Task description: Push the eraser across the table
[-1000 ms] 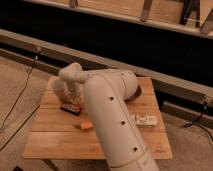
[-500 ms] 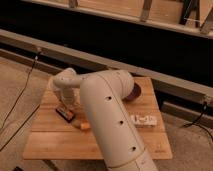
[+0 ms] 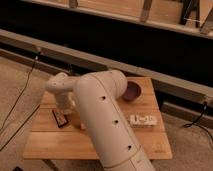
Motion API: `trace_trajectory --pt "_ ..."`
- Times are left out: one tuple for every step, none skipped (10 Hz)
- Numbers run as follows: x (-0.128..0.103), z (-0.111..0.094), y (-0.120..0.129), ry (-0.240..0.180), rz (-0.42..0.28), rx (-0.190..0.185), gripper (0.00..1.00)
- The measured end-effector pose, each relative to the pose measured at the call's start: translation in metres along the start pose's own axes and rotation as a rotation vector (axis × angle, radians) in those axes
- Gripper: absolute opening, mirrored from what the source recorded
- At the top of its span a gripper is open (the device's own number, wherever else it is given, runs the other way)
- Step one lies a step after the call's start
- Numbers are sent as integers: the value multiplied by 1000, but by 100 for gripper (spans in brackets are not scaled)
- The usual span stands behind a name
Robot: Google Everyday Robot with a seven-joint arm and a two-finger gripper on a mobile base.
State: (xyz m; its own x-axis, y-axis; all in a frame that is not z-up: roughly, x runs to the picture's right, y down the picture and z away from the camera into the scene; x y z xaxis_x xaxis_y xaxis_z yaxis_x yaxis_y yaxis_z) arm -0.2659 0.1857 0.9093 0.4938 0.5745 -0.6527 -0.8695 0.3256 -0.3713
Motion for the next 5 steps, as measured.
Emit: trace_trajectory --pt "-1 -1 8 -2 -2 1 0" --pt "-2 -1 22 -8 -2 7 0" --pt "-4 2 32 -13 -1 12 0" --pt "-4 5 43 -16 -1 20 0" --pt "-6 4 54 -24 -1 23 0"
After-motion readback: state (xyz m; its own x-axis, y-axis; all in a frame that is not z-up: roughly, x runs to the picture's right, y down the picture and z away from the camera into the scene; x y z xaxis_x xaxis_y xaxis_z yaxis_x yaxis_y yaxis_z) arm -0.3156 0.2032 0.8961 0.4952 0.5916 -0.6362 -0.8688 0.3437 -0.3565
